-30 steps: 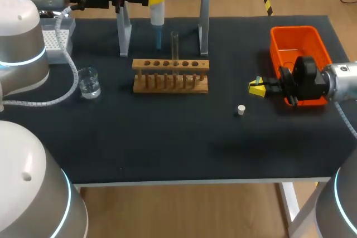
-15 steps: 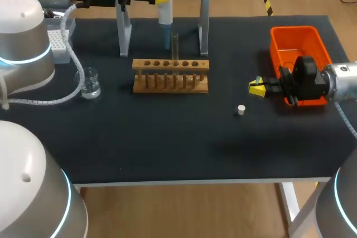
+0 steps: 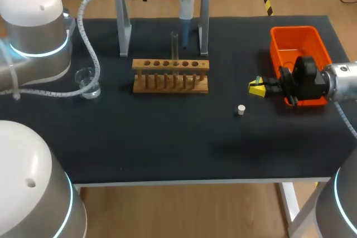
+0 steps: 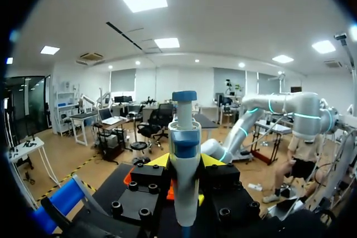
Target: Invert the test tube, pick up the pipette, mount the tip to pipette, aspirate from beaker and dispense into the tube, eject the tip, return the pipette, and cap with the stopper.
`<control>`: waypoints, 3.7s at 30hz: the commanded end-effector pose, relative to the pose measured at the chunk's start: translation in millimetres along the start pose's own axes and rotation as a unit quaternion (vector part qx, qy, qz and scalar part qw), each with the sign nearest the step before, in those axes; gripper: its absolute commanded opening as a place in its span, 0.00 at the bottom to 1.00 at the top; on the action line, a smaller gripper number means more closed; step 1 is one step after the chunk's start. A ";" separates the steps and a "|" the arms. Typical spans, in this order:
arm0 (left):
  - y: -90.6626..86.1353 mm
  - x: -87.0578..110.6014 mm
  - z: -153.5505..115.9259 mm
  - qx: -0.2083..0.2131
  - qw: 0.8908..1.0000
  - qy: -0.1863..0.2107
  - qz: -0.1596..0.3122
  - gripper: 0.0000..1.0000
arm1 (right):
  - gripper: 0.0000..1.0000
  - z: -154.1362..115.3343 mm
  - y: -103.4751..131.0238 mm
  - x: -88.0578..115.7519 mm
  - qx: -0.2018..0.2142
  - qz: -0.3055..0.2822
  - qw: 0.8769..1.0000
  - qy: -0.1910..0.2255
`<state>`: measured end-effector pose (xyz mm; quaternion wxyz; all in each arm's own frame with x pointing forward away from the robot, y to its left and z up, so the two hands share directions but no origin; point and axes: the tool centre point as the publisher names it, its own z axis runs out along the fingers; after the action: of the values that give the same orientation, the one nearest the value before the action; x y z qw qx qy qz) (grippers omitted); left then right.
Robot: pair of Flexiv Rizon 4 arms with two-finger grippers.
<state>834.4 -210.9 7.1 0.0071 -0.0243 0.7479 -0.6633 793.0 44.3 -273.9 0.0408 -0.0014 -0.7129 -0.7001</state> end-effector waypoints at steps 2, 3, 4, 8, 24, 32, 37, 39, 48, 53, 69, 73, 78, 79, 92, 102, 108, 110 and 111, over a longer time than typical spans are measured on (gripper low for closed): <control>-0.6 2.7 3.9 0.003 1.000 -0.004 0.001 0.00 | 0.00 -0.7 0.0 0.4 0.001 0.000 1.000 0.000; -0.2 2.6 4.7 0.002 1.000 -0.004 0.000 0.00 | 0.00 -0.7 0.0 0.4 0.001 0.000 1.000 0.000; 0.1 2.7 5.3 0.004 1.000 -0.004 0.000 0.00 | 0.00 -0.7 0.0 0.4 0.001 0.000 1.000 0.000; -1.4 3.7 8.4 0.006 1.000 -0.002 0.005 0.00 | 0.00 -0.7 0.0 0.4 0.001 0.000 1.000 0.000; -3.0 3.8 15.1 -0.003 1.000 0.004 0.025 0.00 | 0.00 -0.7 0.0 0.4 0.001 0.000 1.000 0.000; -2.5 4.0 16.1 -0.007 1.000 0.005 0.027 0.00 | 0.00 -0.7 0.0 0.4 0.001 0.000 1.000 0.000; -2.3 4.1 15.7 -0.008 1.000 0.006 0.028 0.00 | 0.00 -0.7 0.0 0.4 0.001 0.000 1.000 0.000; -2.3 4.1 15.5 -0.009 1.000 0.007 0.029 0.00 | 0.00 -0.7 0.0 0.4 0.001 0.000 1.000 0.000; -2.4 4.4 15.4 -0.010 0.999 0.008 0.029 0.00 | 0.00 -0.7 0.0 0.4 0.001 0.000 1.000 0.000; -2.4 4.4 15.4 -0.010 0.999 0.008 0.029 0.00 | 0.00 -0.7 0.0 0.4 0.001 0.000 1.000 0.000; -2.4 4.4 15.4 -0.010 0.999 0.008 0.029 0.00 | 0.00 -0.7 0.0 0.4 0.001 0.000 1.000 0.000; -2.4 4.4 15.4 -0.010 0.999 0.008 0.029 0.00 | 0.00 -0.7 0.0 0.4 0.001 0.000 1.000 0.000; -2.4 4.4 15.4 -0.010 0.999 0.008 0.029 0.00 | 0.00 -0.7 0.0 0.4 0.001 0.000 1.000 0.000; -2.4 4.4 15.4 -0.010 0.999 0.008 0.029 0.00 | 0.00 -0.7 0.0 0.4 0.001 0.000 1.000 0.000; -2.4 4.4 15.4 -0.010 0.999 0.008 0.029 0.00 | 0.00 30.3 3.3 -6.3 0.019 -0.005 1.000 0.009; -2.4 4.4 15.4 -0.010 0.999 0.008 0.029 0.00 | 0.00 58.7 6.3 -12.3 0.024 -0.010 1.000 0.017; -2.4 4.4 15.4 -0.010 0.999 0.008 0.029 0.00 | 0.00 75.8 11.4 -17.0 0.027 -0.014 0.999 0.019; -2.4 4.4 15.4 -0.010 0.999 0.008 0.029 0.00 | 0.00 82.9 13.8 -19.0 0.029 -0.018 0.999 0.019; -2.4 4.4 15.4 -0.010 0.999 0.008 0.029 0.00 | 0.00 85.9 15.1 -19.9 0.030 -0.019 0.999 0.019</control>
<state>829.9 -227.3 7.0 0.0217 0.0019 0.7543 -0.6562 805.5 121.6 -263.4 0.0411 0.0269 -0.7299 -0.6818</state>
